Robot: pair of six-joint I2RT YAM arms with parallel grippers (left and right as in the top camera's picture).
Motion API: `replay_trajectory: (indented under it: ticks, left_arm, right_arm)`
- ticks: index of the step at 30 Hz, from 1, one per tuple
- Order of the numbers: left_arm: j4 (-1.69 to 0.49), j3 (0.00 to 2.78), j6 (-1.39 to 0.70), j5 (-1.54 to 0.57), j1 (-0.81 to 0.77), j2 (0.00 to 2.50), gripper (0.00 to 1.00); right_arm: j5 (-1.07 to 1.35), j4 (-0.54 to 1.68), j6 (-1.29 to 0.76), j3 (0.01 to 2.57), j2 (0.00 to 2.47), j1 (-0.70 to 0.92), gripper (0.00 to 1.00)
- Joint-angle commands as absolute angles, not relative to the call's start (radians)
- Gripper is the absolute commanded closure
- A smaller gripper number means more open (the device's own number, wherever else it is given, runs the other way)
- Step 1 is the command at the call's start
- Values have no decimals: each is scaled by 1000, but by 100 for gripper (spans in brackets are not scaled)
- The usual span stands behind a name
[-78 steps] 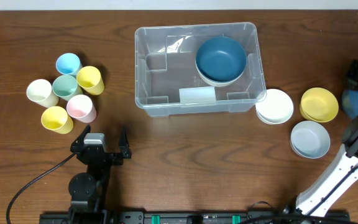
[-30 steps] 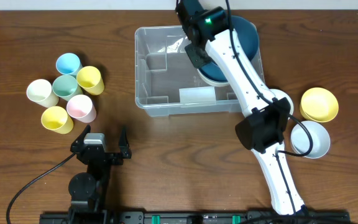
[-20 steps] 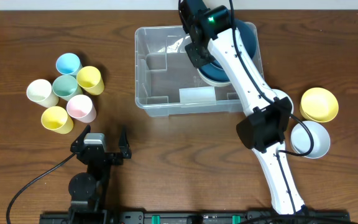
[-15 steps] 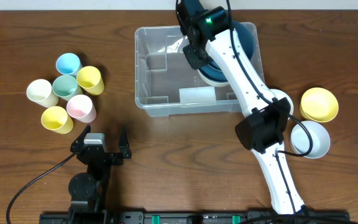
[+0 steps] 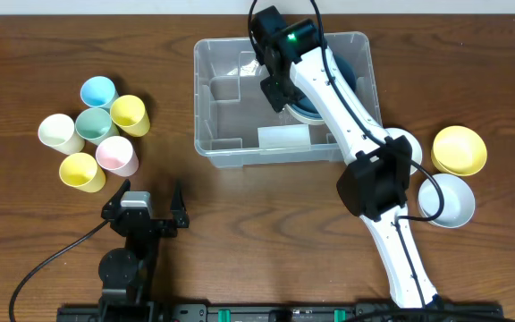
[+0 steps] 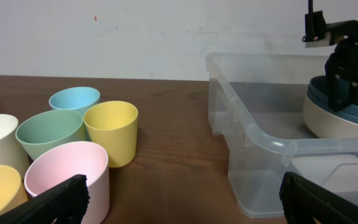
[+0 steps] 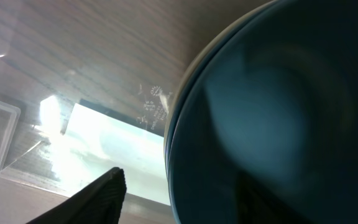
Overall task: Pack container
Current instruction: 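Grasp the second teal bowl and stack it into the bin, then move the right gripper down to the yellow bowl and grasp its rim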
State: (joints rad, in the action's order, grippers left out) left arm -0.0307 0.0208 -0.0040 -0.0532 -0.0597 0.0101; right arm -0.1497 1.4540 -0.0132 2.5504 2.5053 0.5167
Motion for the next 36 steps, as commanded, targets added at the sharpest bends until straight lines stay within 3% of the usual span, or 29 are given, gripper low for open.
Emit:
replay_trajectory:
  ticks: [1, 6, 10, 12, 25, 36]
  left_arm:
    - [-66, 4, -16, -53, -56, 4, 2]
    - [-66, 4, -16, -53, -56, 4, 2]
    - [-66, 4, -16, -53, -56, 4, 2]
    - [-66, 4, -16, -53, -56, 4, 2]
    - [-66, 4, -16, -53, -56, 4, 2]
    - [-66, 4, -16, -53, -56, 4, 2]
  right_arm:
    - [-152, 1464, 2, 2605, 2466, 525, 40]
    - [-153, 1510, 2, 2672, 2381, 528, 40]
    - [-154, 1550, -6, 2679, 2278, 496, 26]
    - [-154, 1581, -29, 2678, 2233, 464, 24]
    - [-19, 1699, -128, 2655, 2090, 134, 21]
    - [-89, 1672, -213, 2200, 1946, -76, 19]
